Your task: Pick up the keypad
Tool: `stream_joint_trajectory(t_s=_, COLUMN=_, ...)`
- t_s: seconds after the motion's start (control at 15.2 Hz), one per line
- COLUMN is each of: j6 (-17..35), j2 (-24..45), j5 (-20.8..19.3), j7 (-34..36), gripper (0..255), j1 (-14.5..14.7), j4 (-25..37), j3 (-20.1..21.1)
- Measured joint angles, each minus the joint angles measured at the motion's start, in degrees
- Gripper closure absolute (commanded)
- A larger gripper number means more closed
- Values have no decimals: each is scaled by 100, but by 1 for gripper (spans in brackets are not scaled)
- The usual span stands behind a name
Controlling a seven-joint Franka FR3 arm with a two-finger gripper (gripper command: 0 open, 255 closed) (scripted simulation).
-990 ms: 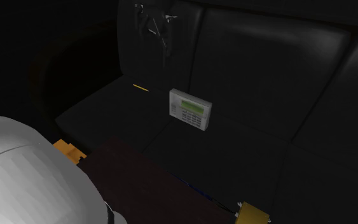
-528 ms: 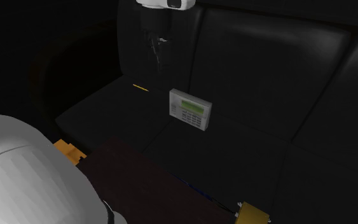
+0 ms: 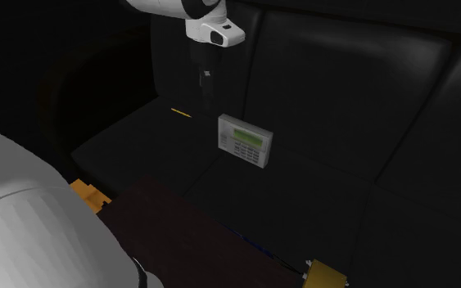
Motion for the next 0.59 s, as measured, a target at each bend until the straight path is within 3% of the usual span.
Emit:
stream_joint_trajectory(t_s=0.26, j6=504, j2=1036, j5=-438, j7=1161, gripper=0, j1=-82, j4=482, j3=142)
stream_joint_trajectory(t_s=0.59, j6=917, j2=2228, j5=-1027, j7=2528, gripper=0, j1=28, j4=1167, j3=0)
